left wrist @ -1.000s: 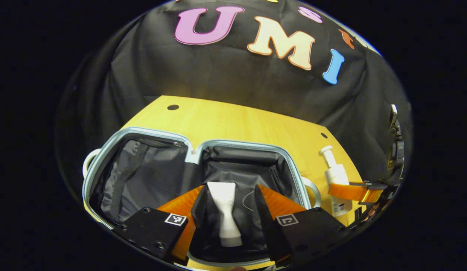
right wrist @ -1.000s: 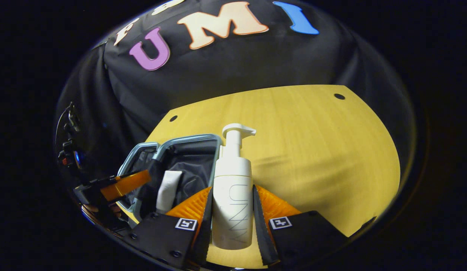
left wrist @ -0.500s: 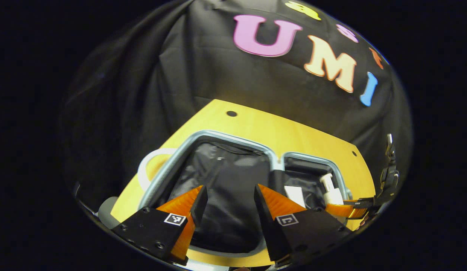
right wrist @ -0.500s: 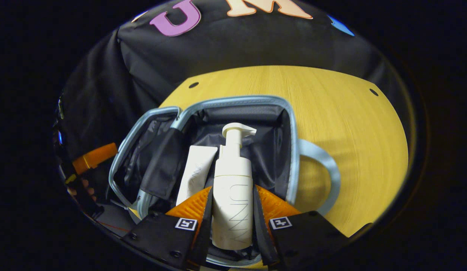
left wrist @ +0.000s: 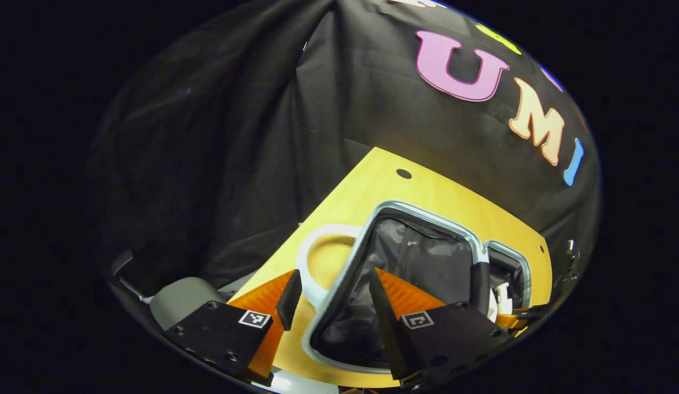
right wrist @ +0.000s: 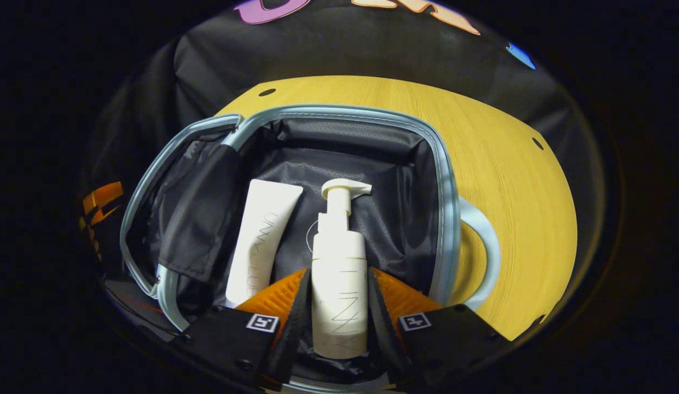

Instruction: First open the suitcase, pack the skin care products into it, and then close the suitcase.

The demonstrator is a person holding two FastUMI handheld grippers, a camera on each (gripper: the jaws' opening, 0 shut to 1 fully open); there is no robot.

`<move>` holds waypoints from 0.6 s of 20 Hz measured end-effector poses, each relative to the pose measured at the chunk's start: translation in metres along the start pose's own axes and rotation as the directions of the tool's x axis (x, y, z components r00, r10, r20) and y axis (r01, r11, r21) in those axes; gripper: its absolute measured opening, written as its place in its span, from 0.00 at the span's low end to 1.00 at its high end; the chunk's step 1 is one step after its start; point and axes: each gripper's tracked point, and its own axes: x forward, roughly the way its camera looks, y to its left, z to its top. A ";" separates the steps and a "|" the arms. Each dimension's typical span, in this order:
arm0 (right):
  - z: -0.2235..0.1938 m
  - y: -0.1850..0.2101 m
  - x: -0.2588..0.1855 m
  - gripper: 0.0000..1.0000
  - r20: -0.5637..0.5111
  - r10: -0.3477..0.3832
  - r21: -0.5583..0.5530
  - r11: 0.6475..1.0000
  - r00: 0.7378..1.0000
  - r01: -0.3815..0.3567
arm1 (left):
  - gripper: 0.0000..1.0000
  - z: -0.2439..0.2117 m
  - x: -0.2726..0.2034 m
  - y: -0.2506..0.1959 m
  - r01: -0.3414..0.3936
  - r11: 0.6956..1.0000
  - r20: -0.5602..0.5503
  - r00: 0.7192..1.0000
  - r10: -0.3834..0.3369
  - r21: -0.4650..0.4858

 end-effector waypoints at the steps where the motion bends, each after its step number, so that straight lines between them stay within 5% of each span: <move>1: 0.007 0.006 -0.006 0.71 0.022 0.024 0.018 1.000 0.999 -0.024 | 0.72 0.003 0.004 0.005 -0.009 1.000 -0.006 1.000 0.009 0.001; 6: 0.045 -0.003 -0.038 0.83 0.166 0.065 0.108 0.991 0.984 -0.083 | 0.72 0.005 0.037 0.027 -0.032 0.999 -0.070 0.997 0.032 0.000; 12: 0.061 -0.053 -0.066 0.85 0.242 -0.018 0.191 0.981 0.970 -0.029 | 0.72 -0.012 0.085 0.055 -0.098 0.994 -0.201 0.974 0.107 0.054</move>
